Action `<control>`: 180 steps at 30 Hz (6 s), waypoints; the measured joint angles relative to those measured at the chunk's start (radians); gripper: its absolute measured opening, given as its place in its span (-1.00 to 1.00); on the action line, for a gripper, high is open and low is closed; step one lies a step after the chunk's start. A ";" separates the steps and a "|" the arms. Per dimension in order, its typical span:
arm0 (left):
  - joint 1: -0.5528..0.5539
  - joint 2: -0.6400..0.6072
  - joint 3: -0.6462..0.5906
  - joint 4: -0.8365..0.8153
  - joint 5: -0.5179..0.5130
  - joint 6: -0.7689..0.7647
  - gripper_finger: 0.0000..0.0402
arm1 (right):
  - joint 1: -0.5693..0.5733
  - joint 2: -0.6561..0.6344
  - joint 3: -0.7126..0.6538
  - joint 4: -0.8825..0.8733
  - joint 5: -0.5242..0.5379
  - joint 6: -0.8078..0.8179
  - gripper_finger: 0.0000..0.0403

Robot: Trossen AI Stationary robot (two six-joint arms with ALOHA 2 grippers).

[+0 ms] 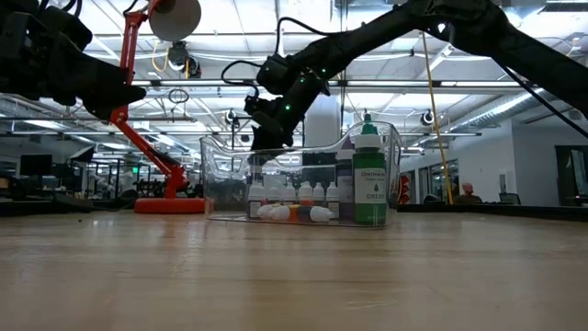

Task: Pick & Place food coloring
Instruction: Put the big black food coloring bottle in the transparent bin

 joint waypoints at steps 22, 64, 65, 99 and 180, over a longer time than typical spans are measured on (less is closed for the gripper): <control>0.000 0.000 0.000 0.001 0.000 0.000 0.26 | -0.034 -0.001 -0.011 -0.010 -0.104 0.030 0.32; 0.000 0.000 0.000 0.001 0.000 0.000 0.26 | -0.014 0.032 -0.014 0.043 -0.154 0.095 0.24; 0.000 0.000 0.000 0.001 0.000 0.000 0.26 | -0.013 0.033 -0.020 0.061 -0.154 0.095 0.25; 0.000 0.000 0.000 0.001 0.000 0.000 0.26 | -0.008 0.035 -0.121 0.272 -0.234 0.101 -0.35; 0.000 0.000 0.000 0.001 0.000 0.000 0.26 | 0.416 -0.753 -1.133 0.534 0.003 0.152 -0.48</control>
